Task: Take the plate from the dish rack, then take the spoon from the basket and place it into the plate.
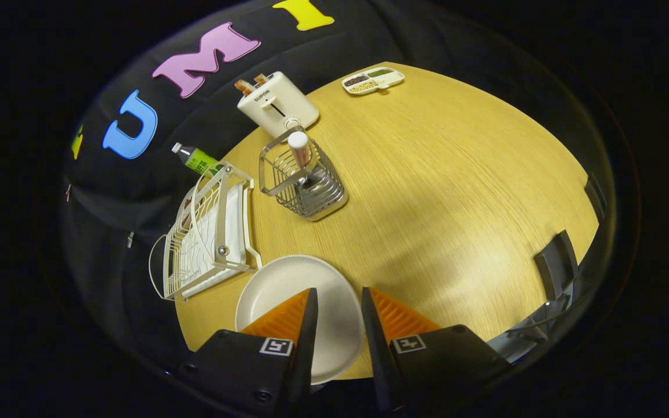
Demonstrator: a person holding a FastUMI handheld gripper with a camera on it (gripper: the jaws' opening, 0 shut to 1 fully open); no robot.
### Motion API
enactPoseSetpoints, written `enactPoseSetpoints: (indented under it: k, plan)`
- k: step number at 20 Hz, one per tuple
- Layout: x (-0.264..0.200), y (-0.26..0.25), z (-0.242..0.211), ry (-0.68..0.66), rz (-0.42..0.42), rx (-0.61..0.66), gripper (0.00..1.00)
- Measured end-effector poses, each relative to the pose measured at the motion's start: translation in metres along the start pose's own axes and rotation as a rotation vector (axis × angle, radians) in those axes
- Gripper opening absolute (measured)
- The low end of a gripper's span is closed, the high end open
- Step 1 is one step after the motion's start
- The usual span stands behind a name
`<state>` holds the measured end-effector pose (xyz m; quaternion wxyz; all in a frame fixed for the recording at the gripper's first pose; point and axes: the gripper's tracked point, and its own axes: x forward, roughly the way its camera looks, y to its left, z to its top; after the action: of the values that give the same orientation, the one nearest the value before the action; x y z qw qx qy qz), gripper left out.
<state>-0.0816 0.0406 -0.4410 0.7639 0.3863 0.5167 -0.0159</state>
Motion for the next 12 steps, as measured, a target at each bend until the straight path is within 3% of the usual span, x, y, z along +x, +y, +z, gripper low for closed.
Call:
enactPoseSetpoints:
  k: [3,5,8,12]
  plan:
    - [-0.007,-0.008,0.010,-0.032,-0.017,-0.005,0.66]
    - [-0.015,-0.008,0.016,-0.053,-0.011,-0.020,0.73]
    - [-0.030,0.000,0.026,-0.072,0.027,-0.073,0.78]
    - [-0.058,0.011,0.059,-0.140,0.053,-0.250,0.80]
